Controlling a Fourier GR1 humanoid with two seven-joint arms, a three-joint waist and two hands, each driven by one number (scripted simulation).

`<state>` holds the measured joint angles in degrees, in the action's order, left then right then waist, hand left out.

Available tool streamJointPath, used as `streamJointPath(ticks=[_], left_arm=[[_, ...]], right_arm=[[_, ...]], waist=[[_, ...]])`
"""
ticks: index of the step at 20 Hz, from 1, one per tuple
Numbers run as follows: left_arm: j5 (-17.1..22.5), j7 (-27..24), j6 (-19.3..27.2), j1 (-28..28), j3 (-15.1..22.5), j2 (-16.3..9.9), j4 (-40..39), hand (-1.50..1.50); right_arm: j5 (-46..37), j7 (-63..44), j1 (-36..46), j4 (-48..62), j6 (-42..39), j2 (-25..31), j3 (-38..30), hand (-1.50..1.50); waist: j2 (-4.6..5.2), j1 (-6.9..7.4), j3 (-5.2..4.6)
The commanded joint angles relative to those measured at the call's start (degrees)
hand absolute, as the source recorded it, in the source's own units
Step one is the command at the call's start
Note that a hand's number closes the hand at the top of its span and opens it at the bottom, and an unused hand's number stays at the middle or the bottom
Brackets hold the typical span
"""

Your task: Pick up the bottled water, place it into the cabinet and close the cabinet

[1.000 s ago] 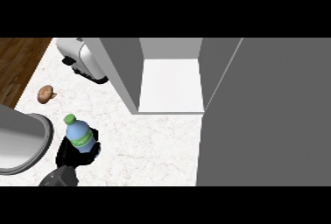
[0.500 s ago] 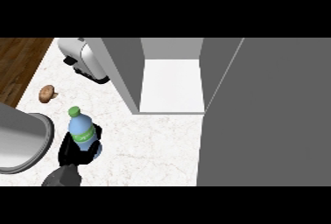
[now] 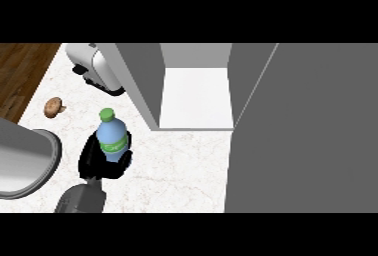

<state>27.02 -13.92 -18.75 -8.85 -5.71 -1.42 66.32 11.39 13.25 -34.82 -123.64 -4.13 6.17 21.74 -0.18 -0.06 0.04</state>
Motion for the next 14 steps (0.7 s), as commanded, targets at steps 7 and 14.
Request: streamJointPath(ticks=[7,14], left_arm=[[-0.42,4.37,20.76,-5.31,14.72,1.41,11.32,1.5],[-0.41,5.74,29.06,-21.41,15.15,1.41,0.35,1.5]], right_arm=[[-2.04,-1.76,1.59,0.58,3.31,-1.46,3.28,-1.5],[0.08,-3.1,3.01,-1.11,2.5,0.41,1.38,-1.5]], waist=[[0.05,-0.22,-0.03],[0.26,-0.96,-0.04]])
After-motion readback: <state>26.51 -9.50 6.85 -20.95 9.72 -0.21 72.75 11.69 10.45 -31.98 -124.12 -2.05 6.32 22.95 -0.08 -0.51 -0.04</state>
